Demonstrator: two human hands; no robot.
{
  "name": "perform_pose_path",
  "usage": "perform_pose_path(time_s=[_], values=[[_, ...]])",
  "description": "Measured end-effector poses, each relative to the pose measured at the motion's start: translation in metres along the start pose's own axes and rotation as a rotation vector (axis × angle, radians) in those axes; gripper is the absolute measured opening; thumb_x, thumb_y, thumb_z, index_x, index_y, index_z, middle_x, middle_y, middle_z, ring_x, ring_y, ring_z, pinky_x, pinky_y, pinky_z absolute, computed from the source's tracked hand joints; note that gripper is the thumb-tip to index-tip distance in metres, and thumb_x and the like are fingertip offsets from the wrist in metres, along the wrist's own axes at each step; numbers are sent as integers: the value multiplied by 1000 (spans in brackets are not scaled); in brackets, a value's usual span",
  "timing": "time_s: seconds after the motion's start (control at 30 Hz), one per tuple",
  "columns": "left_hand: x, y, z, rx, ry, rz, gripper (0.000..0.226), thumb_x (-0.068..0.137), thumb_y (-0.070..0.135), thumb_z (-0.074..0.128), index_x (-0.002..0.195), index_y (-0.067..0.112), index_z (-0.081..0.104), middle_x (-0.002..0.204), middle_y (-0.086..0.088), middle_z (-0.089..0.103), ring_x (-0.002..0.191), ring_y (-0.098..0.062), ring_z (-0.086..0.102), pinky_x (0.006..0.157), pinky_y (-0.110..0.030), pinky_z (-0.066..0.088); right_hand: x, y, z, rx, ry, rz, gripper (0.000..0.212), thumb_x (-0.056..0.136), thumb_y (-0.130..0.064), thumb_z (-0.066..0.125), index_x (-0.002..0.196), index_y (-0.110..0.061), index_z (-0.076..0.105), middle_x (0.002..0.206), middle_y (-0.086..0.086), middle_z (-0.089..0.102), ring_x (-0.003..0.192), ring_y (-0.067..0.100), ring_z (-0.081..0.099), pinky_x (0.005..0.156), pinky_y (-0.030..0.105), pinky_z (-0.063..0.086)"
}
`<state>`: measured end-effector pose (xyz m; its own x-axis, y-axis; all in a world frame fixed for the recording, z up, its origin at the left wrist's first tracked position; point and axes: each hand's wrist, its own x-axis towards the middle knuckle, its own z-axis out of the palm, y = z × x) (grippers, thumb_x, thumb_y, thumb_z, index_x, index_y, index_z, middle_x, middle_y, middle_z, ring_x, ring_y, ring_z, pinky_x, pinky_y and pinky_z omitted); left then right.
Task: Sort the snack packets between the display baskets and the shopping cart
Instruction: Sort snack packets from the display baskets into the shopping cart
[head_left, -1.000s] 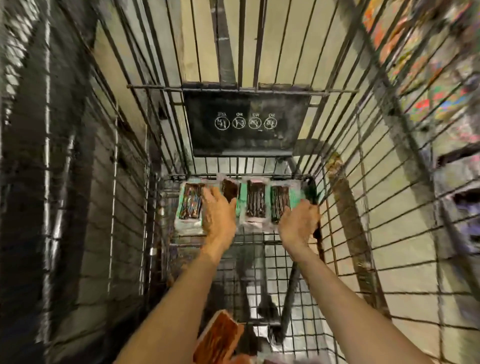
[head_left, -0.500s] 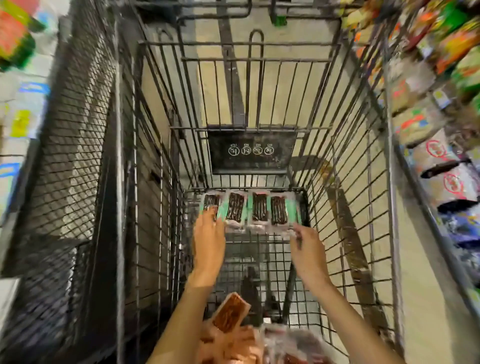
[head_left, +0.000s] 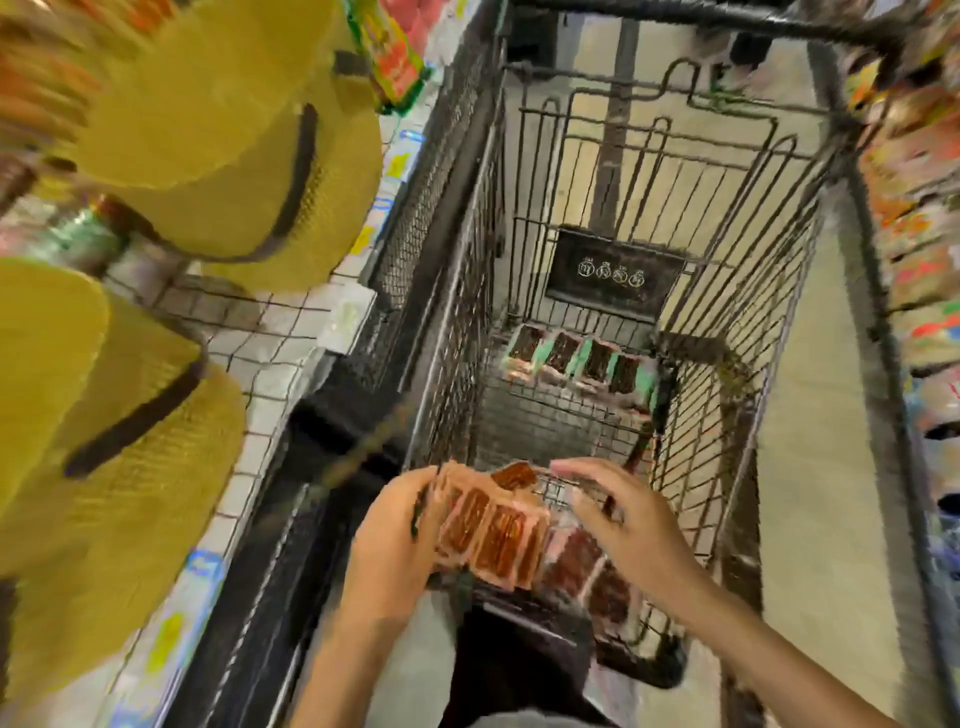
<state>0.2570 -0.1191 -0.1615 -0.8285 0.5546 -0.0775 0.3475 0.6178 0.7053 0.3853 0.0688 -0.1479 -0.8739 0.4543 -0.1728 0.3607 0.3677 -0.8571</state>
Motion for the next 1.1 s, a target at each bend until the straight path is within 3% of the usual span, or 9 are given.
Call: perform_pose_path(time_s=[0.07, 0.13, 0.23, 0.37, 0.53, 0.67, 0.77, 0.87, 1.1], values=[[-41, -7, -20, 1, 38, -63, 29, 93, 24, 52, 116, 12, 65, 112, 9, 64, 102, -5, 58, 89, -8, 35, -16, -16, 11, -8, -74, -60, 27, 93, -10, 55, 115, -23, 63, 116, -13, 61, 108, -17, 49, 88, 0, 34], [-85, -13, -38, -16, 105, -139, 26, 92, 14, 59, 117, 11, 66, 113, 2, 68, 105, -14, 63, 94, -22, 43, -31, -33, 22, -25, -167, -117, 26, 93, -11, 56, 116, -20, 65, 117, -10, 63, 110, -8, 52, 92, 8, 39], [-147, -19, -66, 3, 199, -244, 29, 90, 18, 58, 117, 10, 66, 117, 0, 67, 110, -16, 62, 97, -37, 48, -48, -58, 37, -69, -300, -245, 24, 92, -21, 56, 113, -26, 65, 117, -21, 60, 114, -11, 49, 96, 10, 36], [-222, -25, -99, 15, 338, -326, 37, 86, 31, 53, 117, 16, 66, 117, 6, 66, 108, -10, 63, 91, -27, 46, -67, -90, 62, -118, -478, -339, 25, 86, -38, 53, 109, -36, 63, 115, -27, 60, 113, -13, 49, 95, 10, 37], [-301, -34, -126, 4, 509, -325, 27, 91, 38, 52, 118, 35, 58, 116, 22, 60, 106, 10, 55, 78, -24, 56, -104, -127, 106, -97, -576, -473, 22, 88, -29, 62, 109, -29, 69, 113, -27, 64, 111, -8, 55, 91, 6, 39], [-354, -42, -150, 46, 492, -280, 35, 94, 49, 45, 118, 31, 63, 117, 19, 62, 109, 7, 56, 88, -16, 47, -141, -163, 148, -54, -596, -560, 19, 87, -25, 65, 105, -26, 71, 108, -22, 67, 106, -4, 60, 89, 6, 40], [-390, -46, -169, 22, 505, -312, 36, 92, 67, 32, 119, 55, 51, 125, 34, 52, 117, 16, 47, 94, -15, 43, -163, -193, 175, 5, -636, -597, 19, 86, -31, 62, 104, -26, 70, 108, -17, 69, 106, 3, 62, 91, 14, 44], [-418, -44, -190, -15, 537, -327, 40, 87, 76, 30, 122, 61, 43, 127, 38, 48, 117, 16, 48, 96, -19, 46, -179, -234, 197, 80, -664, -662, 24, 84, -34, 57, 102, -25, 71, 105, -14, 70, 103, 6, 64, 88, 15, 46], [-462, -43, -252, 108, 1000, -199, 23, 92, 31, 56, 112, 31, 65, 117, 16, 66, 111, -5, 62, 95, -15, 43, -178, -338, 279, 0, -933, -989, 21, 89, -36, 61, 98, -20, 70, 96, -12, 70, 89, 3, 63, 76, 13, 46]])
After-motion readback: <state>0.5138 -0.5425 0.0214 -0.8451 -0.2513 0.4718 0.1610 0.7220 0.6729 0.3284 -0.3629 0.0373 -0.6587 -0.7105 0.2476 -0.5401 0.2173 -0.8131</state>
